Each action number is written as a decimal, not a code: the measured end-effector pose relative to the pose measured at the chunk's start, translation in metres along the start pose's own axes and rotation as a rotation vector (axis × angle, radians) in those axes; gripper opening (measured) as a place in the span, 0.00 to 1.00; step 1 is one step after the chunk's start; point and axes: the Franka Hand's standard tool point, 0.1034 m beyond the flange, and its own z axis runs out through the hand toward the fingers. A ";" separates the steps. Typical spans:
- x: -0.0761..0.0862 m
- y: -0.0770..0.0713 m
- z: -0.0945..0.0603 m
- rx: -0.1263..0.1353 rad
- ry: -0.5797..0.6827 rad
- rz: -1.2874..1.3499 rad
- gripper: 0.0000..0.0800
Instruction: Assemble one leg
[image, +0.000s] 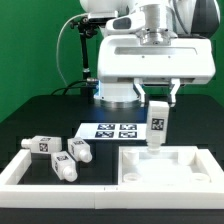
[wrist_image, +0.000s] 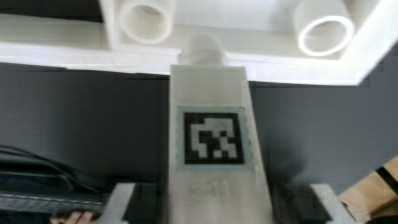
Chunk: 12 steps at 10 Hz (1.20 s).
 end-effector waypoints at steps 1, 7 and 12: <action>0.004 -0.022 0.002 0.031 -0.005 0.030 0.35; 0.013 -0.028 0.004 0.024 0.007 0.026 0.35; 0.004 -0.035 0.035 0.030 -0.012 0.045 0.35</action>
Offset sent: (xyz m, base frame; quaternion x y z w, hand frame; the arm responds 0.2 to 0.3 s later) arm 0.0000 0.0000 0.0000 0.0000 0.0000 0.0000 1.0000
